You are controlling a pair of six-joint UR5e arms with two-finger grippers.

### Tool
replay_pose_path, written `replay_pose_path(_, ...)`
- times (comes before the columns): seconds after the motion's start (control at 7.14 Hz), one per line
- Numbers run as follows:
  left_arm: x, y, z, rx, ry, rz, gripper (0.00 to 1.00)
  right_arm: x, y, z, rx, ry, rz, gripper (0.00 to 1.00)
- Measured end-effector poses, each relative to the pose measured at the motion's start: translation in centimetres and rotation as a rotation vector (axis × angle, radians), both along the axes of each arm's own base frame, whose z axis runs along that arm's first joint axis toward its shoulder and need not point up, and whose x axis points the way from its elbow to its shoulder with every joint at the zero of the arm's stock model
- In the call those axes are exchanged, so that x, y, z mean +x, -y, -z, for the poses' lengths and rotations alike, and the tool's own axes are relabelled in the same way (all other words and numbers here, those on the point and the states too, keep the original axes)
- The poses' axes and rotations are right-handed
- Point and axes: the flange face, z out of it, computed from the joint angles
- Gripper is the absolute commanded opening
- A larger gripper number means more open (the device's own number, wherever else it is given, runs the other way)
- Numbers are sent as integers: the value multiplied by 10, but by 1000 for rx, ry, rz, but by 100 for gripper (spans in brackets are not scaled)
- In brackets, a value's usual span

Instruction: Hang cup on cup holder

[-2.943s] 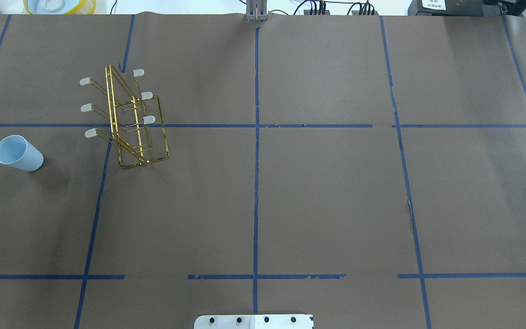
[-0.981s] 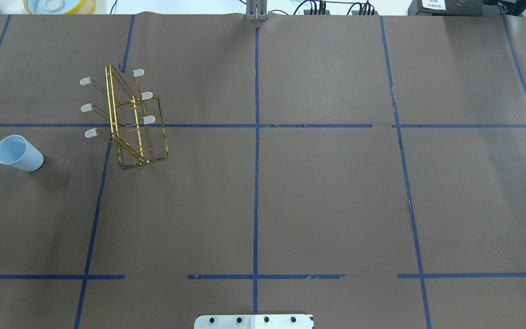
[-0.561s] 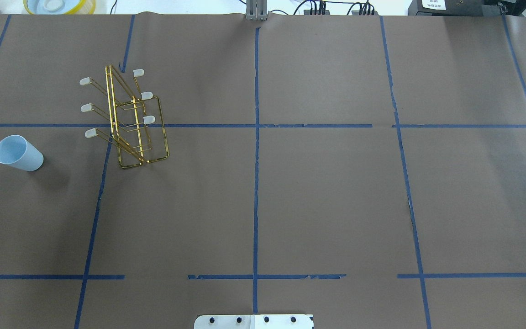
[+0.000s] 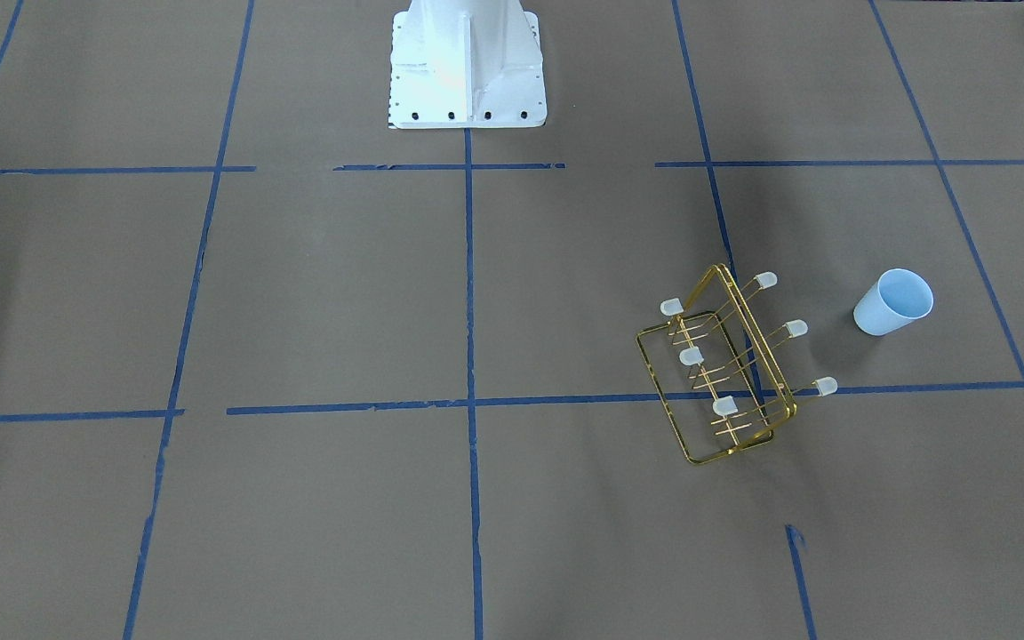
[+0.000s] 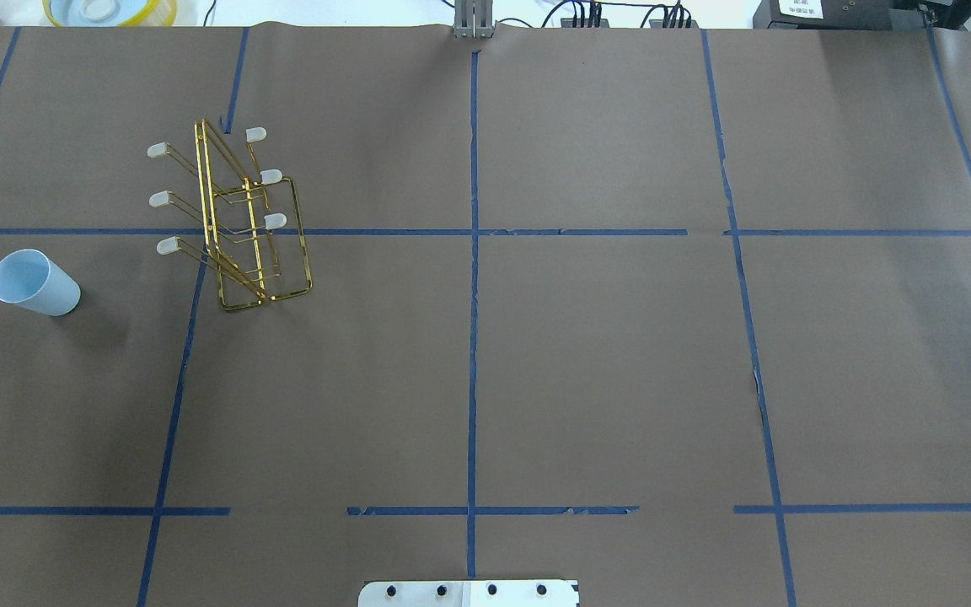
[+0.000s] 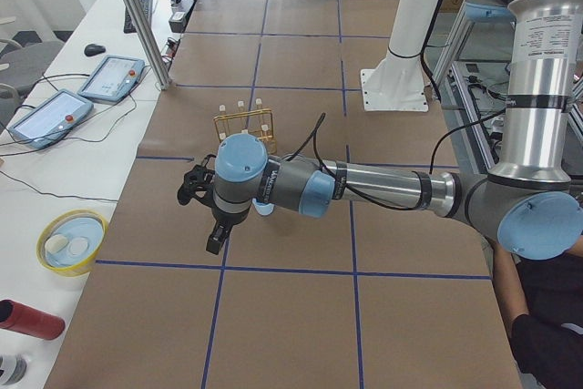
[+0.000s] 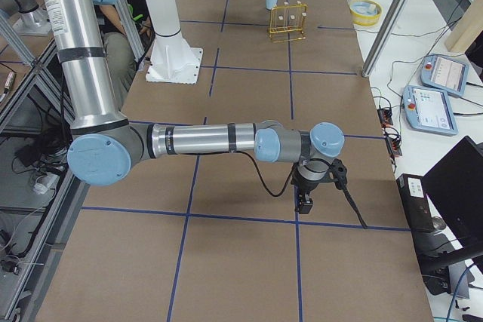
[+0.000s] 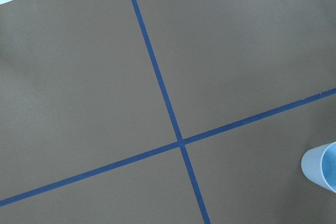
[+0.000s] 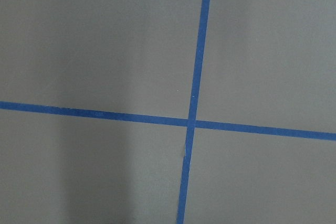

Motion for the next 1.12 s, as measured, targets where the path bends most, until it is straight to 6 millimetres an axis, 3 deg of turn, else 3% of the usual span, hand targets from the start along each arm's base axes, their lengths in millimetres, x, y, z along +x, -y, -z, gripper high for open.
replay_pose_path(0.28, 27, 9, 28, 22, -32, 28, 100, 0, 0, 0, 0, 0, 0, 100)
replay_pose_path(0.56, 48, 6, 60, 57, -78, 79, 100, 0, 0, 0, 0, 0, -1, 100)
replay_pose_path(0.84, 81, 6, 89, 89, -135, 161, 100, 0, 0, 0, 0, 0, -1, 100)
replay_pose_path(1.12, 115, -6, 115, 185, -155, 302, 100, 0, 0, 0, 0, 0, -1, 100)
